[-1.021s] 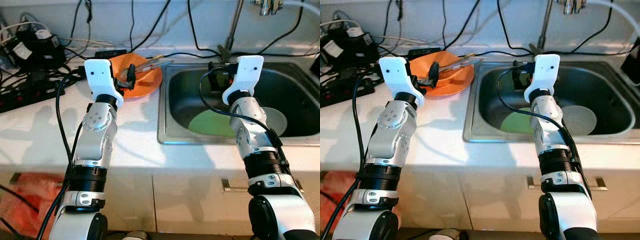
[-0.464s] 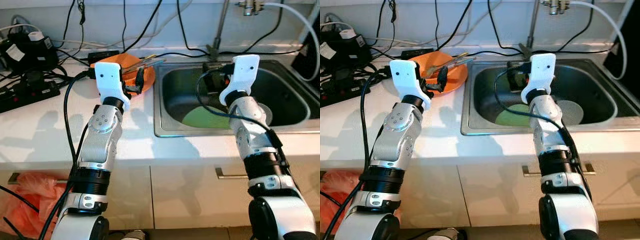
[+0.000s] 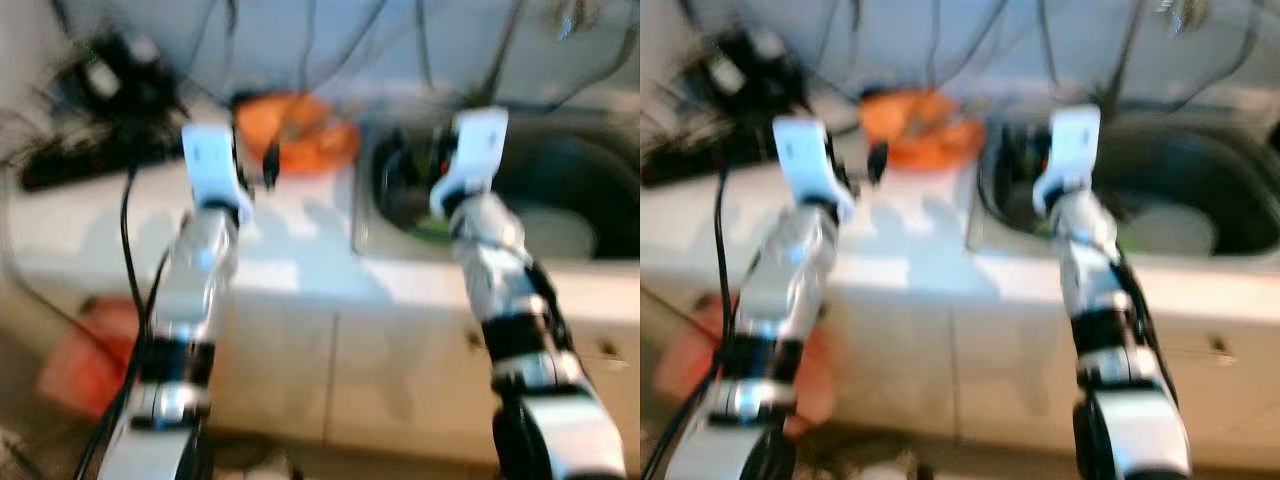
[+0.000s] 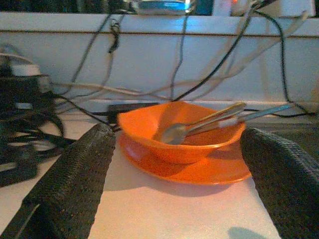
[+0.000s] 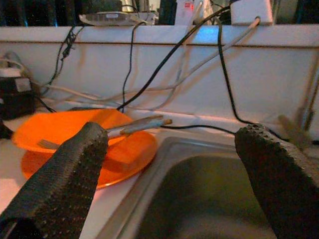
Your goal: Kitchen organization
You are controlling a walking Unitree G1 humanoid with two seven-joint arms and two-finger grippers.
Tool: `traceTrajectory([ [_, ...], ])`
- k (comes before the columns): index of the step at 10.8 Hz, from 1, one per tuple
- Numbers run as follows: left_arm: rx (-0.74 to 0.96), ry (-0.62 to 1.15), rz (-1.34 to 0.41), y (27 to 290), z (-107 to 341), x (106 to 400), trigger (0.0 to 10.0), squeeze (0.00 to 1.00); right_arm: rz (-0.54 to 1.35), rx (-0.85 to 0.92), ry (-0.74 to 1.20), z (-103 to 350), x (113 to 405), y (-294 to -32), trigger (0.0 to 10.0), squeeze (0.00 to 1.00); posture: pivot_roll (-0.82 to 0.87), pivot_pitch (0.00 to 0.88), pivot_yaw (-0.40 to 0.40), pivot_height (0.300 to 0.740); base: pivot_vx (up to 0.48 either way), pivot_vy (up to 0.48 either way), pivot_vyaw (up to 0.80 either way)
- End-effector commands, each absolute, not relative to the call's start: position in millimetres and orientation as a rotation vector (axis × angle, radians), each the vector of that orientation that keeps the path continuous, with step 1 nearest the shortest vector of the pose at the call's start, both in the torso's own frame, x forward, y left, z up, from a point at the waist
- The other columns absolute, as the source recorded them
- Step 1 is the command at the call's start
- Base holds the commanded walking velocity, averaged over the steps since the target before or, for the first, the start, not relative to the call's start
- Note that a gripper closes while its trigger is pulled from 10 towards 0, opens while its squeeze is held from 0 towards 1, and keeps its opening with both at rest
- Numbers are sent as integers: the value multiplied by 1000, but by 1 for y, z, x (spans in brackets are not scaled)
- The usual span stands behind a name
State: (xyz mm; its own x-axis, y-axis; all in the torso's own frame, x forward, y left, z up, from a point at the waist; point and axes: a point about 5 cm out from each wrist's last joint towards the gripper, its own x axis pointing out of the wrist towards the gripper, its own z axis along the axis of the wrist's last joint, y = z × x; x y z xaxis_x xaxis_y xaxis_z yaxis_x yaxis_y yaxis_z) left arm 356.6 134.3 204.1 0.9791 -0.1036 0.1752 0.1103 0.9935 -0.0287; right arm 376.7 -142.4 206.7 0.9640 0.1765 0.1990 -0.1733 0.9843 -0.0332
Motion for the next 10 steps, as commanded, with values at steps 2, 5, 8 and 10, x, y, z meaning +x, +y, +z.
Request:
traceTrajectory([
  [2, -49, -176, -117, 132, 206, 357, 10000, 0, 162, -3, -211, 211, 377, -147, 10000, 0, 153, 0, 62, 740, 0, 0, 0],
  [5, -57, -165, -131, 130, 204, 357, 10000, 0, 164, 2, -211, 211, 377, -147, 10000, 0, 155, 0, 57, 740, 0, 0, 0],
  [8, -74, -133, -186, 123, 199, 360, 10000, 0, 169, -5, -212, 211, 375, -146, 10000, 0, 147, 10, 56, 740, 0, 0, 0],
  [10, -97, -116, -197, 120, 197, 364, 10000, 0, 172, -8, -200, 207, 371, -146, 10000, 0, 144, 29, 56, 740, 0, 0, 0],
])
